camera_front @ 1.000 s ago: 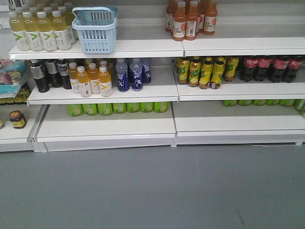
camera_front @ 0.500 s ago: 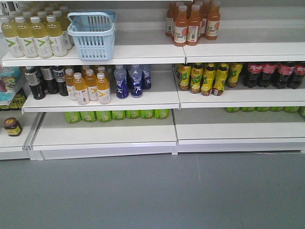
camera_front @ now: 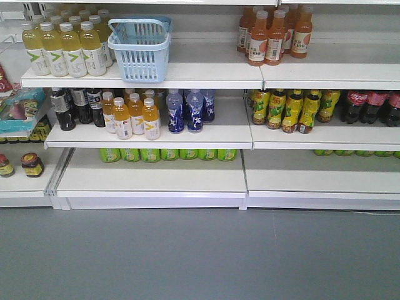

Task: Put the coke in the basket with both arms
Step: 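Drive the base toward the shelf holding the light-blue basket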

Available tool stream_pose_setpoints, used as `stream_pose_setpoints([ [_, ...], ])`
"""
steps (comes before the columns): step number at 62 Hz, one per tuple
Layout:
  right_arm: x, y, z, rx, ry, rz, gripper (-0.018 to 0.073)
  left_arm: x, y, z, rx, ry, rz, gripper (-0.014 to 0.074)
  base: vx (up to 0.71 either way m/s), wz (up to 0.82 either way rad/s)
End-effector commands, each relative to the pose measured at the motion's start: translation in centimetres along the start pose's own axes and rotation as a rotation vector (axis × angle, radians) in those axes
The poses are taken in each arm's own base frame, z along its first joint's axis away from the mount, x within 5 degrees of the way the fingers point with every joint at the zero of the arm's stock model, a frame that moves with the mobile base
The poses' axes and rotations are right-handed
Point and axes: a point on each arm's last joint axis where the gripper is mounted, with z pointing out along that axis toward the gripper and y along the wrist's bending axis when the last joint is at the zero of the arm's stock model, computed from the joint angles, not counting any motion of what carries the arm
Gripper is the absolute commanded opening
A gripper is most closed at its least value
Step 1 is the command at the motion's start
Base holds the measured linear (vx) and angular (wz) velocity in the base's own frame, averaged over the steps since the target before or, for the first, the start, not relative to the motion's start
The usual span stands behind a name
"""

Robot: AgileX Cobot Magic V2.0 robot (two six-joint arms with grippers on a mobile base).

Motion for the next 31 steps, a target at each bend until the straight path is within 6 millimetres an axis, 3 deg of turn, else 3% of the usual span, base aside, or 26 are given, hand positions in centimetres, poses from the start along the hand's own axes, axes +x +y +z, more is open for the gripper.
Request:
stream_pose_setpoints([
  [1, -0.45, 0.11, -0.11, -0.011, -0.075, -0.009, -0.0008, -1.82, -0.01, -0.36, 0.002, -0.120, -0.001, -0.0006, 0.05, 0.06],
  [31, -0.45, 0.11, -0.11, -0.011, -0.075, -0.009, -0.0008, -1.82, -0.01, -0.36, 0.002, -0.120, -0.001, -0.0006, 0.05, 0.05],
])
